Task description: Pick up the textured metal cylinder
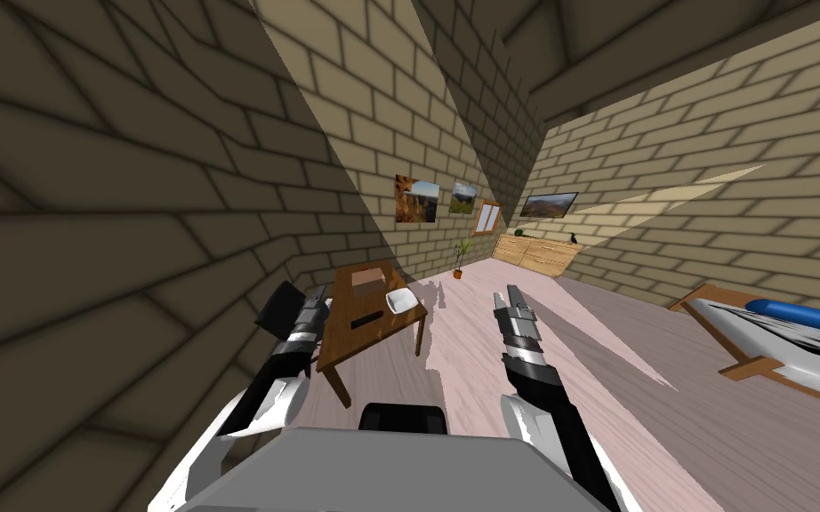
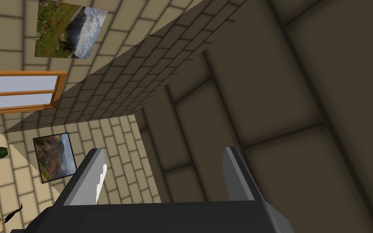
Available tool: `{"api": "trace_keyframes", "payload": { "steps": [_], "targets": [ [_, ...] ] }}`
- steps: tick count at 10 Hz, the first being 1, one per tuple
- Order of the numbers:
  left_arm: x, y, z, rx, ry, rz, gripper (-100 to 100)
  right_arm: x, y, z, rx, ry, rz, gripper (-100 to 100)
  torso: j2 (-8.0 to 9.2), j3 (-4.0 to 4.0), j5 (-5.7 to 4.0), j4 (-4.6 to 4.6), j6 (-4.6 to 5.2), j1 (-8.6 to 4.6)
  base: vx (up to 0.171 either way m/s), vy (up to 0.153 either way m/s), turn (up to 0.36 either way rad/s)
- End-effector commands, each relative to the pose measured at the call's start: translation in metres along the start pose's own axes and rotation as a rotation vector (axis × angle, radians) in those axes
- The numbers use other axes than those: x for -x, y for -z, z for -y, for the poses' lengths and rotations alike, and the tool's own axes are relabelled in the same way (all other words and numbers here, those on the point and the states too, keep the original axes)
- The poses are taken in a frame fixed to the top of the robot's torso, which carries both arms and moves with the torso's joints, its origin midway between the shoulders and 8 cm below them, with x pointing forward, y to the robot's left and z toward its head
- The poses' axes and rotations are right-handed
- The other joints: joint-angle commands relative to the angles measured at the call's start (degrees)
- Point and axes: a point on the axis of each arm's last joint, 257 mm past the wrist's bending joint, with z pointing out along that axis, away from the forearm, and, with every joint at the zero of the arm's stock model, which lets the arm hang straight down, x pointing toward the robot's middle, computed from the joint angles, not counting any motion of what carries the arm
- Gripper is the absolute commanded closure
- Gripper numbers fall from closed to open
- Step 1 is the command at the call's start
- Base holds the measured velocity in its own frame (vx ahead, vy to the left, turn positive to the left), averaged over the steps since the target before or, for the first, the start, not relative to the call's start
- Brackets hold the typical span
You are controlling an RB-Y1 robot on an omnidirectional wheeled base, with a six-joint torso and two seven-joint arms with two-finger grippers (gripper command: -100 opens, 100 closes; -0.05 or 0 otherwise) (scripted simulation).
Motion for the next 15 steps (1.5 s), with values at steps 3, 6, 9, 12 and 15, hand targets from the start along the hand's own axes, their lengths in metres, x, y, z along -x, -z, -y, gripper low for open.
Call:
{"api": "trace_keyframes", "payload": {
  "steps": [3,6,9,12,15],
  "targets": [
    [0.021,-0.003,-0.044,0.118,0.010,0.027,-100,0.000,0.000,0.000,0.000,0.000,0.000,0,0.08,0.04,0.02,0.02,0.00,0.10,0.023,-0.069,-0.047],
    [0.037,0.000,-0.083,0.222,0.026,0.057,-100,0.000,0.000,0.000,0.000,0.000,0.000,0,-0.01,-0.01,0.01,0.00,-0.01,0.08,0.049,-0.076,-0.045],
    [0.054,0.007,-0.121,0.324,0.048,0.092,-100,0.000,0.000,0.000,0.000,0.000,0.000,0,0.02,0.01,0.01,0.00,-0.01,0.10,0.043,-0.065,-0.046],
    [0.069,0.016,-0.159,0.428,0.075,0.130,-100,0.000,0.000,0.000,0.000,0.000,0.000,0,0.04,0.02,0.02,0.01,-0.02,0.13,0.039,-0.063,-0.040],
    [0.083,0.029,-0.196,0.531,0.107,0.170,-100,0.000,0.000,0.000,0.000,0.000,0.000,0,-0.17,-0.10,0.02,-0.04,-0.02,0.12,0.079,-0.060,-0.041]
  ]
}}
